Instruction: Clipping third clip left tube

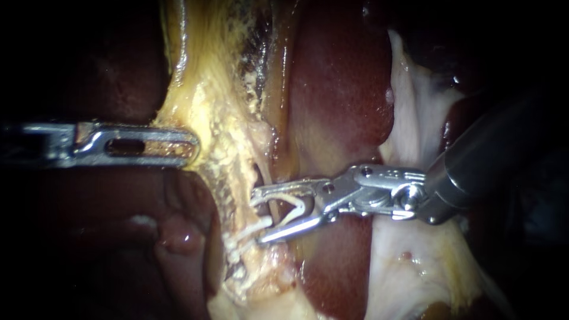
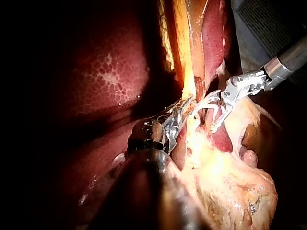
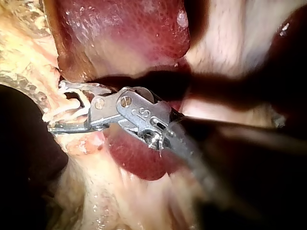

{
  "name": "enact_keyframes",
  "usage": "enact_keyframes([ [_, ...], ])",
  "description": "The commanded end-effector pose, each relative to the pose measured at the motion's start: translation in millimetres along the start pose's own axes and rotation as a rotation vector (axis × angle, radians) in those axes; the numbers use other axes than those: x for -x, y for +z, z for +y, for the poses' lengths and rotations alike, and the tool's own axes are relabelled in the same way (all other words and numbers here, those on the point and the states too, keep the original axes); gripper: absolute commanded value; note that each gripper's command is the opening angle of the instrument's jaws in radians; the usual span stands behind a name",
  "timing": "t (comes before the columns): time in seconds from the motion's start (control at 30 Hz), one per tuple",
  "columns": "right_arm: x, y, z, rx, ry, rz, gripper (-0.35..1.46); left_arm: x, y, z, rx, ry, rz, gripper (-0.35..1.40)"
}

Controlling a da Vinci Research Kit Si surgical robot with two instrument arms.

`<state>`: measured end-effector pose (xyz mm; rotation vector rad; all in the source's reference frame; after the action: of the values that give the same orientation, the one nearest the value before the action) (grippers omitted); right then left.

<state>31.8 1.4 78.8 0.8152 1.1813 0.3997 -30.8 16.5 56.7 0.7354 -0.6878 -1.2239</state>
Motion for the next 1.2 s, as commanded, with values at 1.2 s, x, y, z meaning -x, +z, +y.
enact_keyframes([
  [1.2, -0.7, 4.0, -0.5, -0.376, 0.117, 0.115, 0.52, 0.0, 0.0, 0.0, 0.000, 0.001, 0.001, -0.35],
])
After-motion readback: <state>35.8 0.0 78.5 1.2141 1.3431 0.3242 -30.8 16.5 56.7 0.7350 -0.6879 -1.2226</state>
